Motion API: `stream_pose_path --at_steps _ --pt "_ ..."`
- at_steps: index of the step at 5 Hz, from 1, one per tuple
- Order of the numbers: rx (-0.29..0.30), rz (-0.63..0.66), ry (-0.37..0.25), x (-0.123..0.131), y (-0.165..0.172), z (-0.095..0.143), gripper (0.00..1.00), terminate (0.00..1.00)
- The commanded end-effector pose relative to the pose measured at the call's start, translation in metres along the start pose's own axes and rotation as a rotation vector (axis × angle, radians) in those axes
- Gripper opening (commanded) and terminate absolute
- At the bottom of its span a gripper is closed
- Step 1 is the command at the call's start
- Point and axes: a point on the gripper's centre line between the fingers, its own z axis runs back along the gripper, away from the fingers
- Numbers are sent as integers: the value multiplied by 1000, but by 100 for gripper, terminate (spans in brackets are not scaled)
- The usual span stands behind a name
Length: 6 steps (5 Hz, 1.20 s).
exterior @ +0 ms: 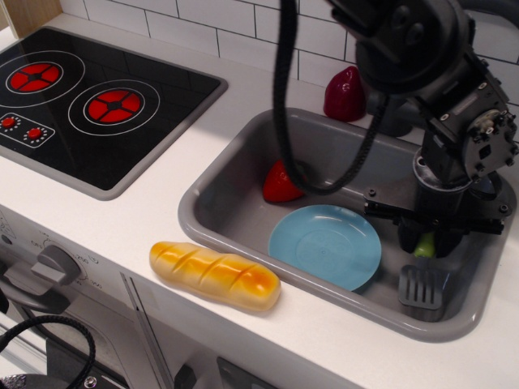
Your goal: Take spatula off plate sink
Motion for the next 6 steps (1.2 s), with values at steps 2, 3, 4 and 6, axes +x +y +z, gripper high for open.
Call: stream_pose_path --at_steps 2,3,4,6 --pt "-22 171 -9 24 1 -1 0 0" --pt "3 249 7 30 3 -7 0 0" --pt "28 278 17 33 2 -14 0 0" --pt "23 206 -9 29 -4 -1 100 0"
